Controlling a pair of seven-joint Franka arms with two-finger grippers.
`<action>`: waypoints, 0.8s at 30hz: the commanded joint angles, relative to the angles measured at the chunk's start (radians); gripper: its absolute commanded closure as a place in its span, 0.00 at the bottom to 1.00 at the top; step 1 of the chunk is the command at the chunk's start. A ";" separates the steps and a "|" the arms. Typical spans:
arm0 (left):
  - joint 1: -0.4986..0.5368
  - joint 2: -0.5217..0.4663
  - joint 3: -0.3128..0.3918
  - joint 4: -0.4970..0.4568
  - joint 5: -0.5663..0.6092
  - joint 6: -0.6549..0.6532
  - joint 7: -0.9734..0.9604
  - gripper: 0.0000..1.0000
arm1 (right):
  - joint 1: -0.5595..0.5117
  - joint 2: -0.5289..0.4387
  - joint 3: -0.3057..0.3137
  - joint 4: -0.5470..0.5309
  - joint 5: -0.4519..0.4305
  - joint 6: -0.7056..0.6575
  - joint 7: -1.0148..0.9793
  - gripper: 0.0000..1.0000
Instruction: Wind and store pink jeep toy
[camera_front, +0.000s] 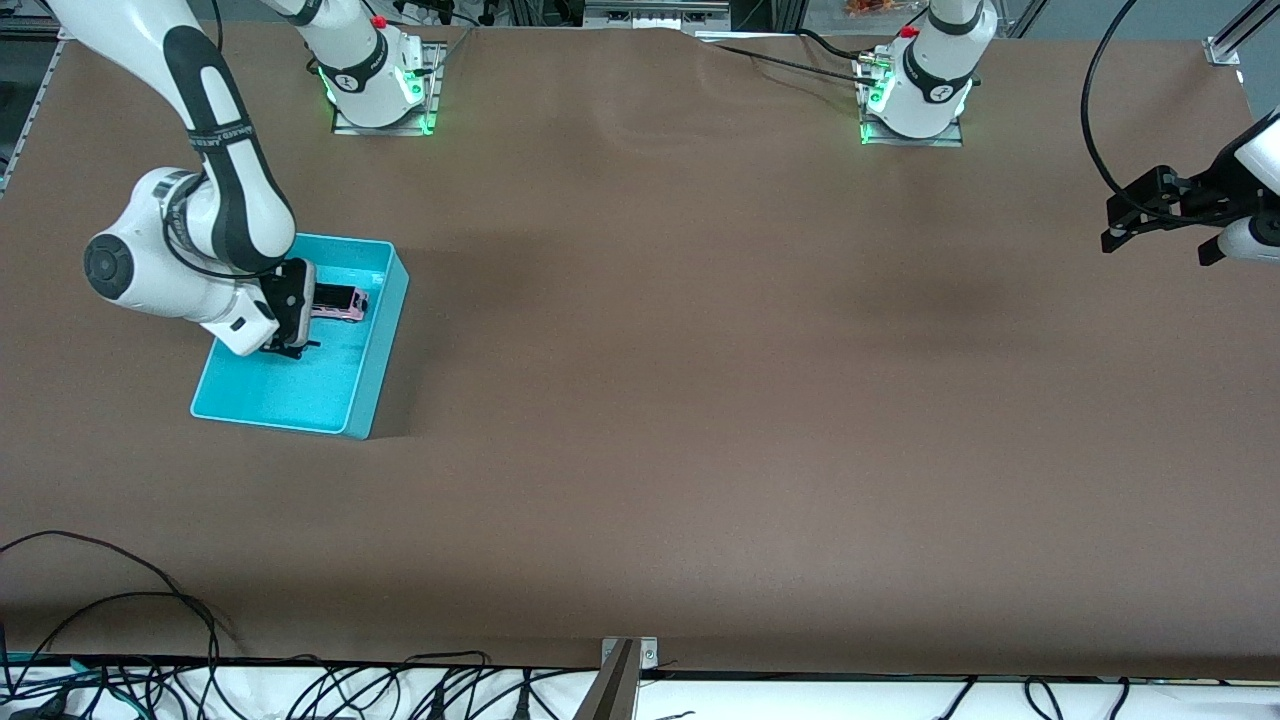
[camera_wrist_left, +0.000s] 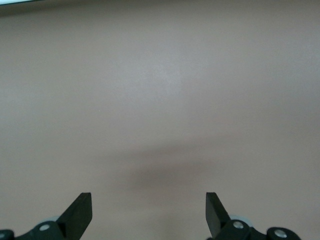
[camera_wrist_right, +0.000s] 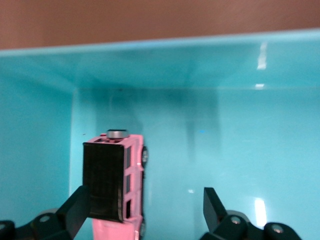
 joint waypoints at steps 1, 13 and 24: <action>-0.002 0.016 -0.003 0.038 0.018 -0.016 0.008 0.00 | 0.001 -0.009 -0.005 0.149 0.024 -0.146 0.003 0.00; 0.002 0.016 -0.001 0.038 0.018 -0.016 0.008 0.00 | 0.000 -0.029 -0.022 0.436 0.004 -0.402 0.403 0.00; -0.001 0.016 -0.001 0.038 0.017 -0.016 0.008 0.00 | 0.008 -0.037 -0.021 0.677 -0.045 -0.594 0.936 0.00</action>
